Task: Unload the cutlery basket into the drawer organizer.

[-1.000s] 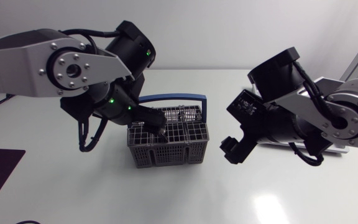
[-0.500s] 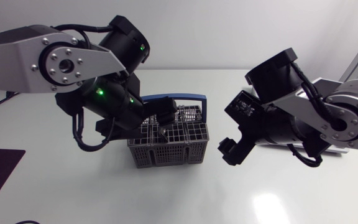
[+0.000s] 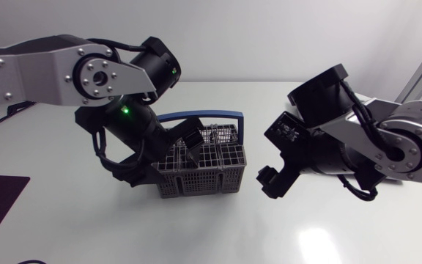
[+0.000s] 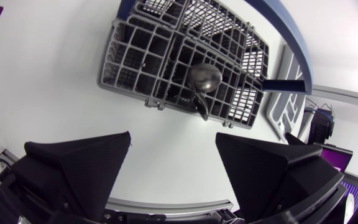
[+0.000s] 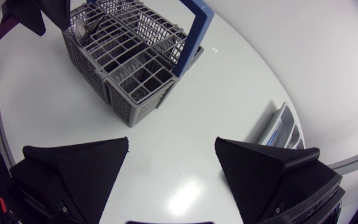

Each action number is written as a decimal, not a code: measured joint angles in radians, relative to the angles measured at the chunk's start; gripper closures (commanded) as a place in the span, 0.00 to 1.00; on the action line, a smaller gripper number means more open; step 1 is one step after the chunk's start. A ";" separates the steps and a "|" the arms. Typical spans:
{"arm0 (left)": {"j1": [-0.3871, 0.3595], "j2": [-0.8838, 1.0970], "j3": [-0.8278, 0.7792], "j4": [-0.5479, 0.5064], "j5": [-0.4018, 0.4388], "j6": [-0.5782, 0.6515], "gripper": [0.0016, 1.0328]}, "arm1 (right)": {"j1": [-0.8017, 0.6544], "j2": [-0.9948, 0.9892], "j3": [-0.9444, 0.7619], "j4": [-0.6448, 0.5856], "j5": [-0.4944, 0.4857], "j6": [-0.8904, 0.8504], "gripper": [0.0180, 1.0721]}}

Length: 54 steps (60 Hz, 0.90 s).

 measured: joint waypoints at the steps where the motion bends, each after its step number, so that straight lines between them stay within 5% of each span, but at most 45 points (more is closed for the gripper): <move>1: 0.000 0.005 0.006 -0.008 0.002 -0.005 0.13 | 0.001 0.000 -0.001 0.000 0.000 0.000 0.05; 15: 0.000 0.049 0.077 -0.023 0.006 -0.046 0.19 | 0.011 0.011 -0.009 0.002 0.000 0.016 0.05; 27: 0.000 0.098 0.095 -0.021 0.002 -0.050 0.44 | 0.011 0.012 -0.021 0.018 0.000 0.020 0.05; 37: 0.000 0.116 0.095 0.002 -0.003 -0.049 0.47 | 0.011 0.012 -0.029 0.019 0.000 0.023 0.05; 46: 0.000 0.124 0.095 0.031 -0.048 -0.049 0.74 | 0.011 0.012 -0.032 0.019 0.000 0.023 0.05; 54: 0.000 0.124 0.095 0.058 -0.060 -0.049 0.76 | 0.011 0.012 -0.034 0.022 0.000 0.024 0.05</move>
